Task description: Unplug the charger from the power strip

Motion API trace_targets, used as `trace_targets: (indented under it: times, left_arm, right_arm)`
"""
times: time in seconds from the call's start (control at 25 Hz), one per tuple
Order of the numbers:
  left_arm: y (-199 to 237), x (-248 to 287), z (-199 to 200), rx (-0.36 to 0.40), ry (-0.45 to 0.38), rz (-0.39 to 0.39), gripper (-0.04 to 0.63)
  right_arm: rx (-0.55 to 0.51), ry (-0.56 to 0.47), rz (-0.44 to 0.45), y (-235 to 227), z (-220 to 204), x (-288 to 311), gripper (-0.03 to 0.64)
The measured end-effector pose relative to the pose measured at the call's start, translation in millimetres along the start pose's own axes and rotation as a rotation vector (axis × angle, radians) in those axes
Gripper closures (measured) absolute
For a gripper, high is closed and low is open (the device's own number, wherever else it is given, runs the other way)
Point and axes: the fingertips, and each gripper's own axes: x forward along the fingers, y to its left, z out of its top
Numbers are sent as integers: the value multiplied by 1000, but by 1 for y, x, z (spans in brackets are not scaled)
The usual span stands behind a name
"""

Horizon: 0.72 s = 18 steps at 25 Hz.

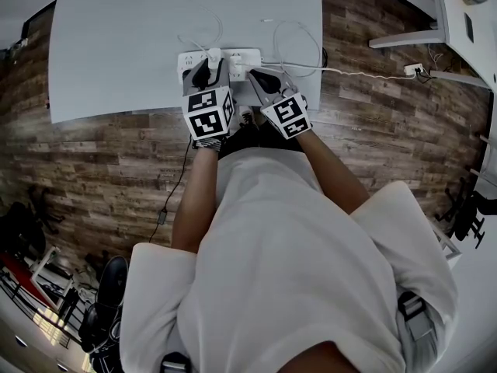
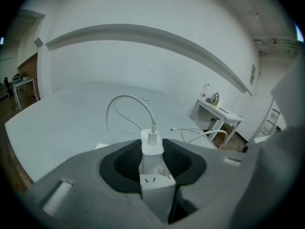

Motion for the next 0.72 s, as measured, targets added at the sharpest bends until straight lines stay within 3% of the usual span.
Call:
trace_targets:
  times: [0.2, 0.44, 0.56, 0.72]
  left_arm:
    - [-2, -4, -2, 51, -11, 2, 453]
    - [-10, -2, -3, 255, -3, 42, 454]
    - [-9, -2, -3, 212, -5, 29, 454]
    - [-2, -1, 0, 50, -20, -8, 454]
  right_arm:
    - [3, 6, 3, 1, -1, -1, 615]
    - [9, 9, 3, -2, -1, -2, 615]
    - [7, 10, 1, -3, 0, -2, 615]
    - [8, 9, -1, -2, -1, 0, 615]
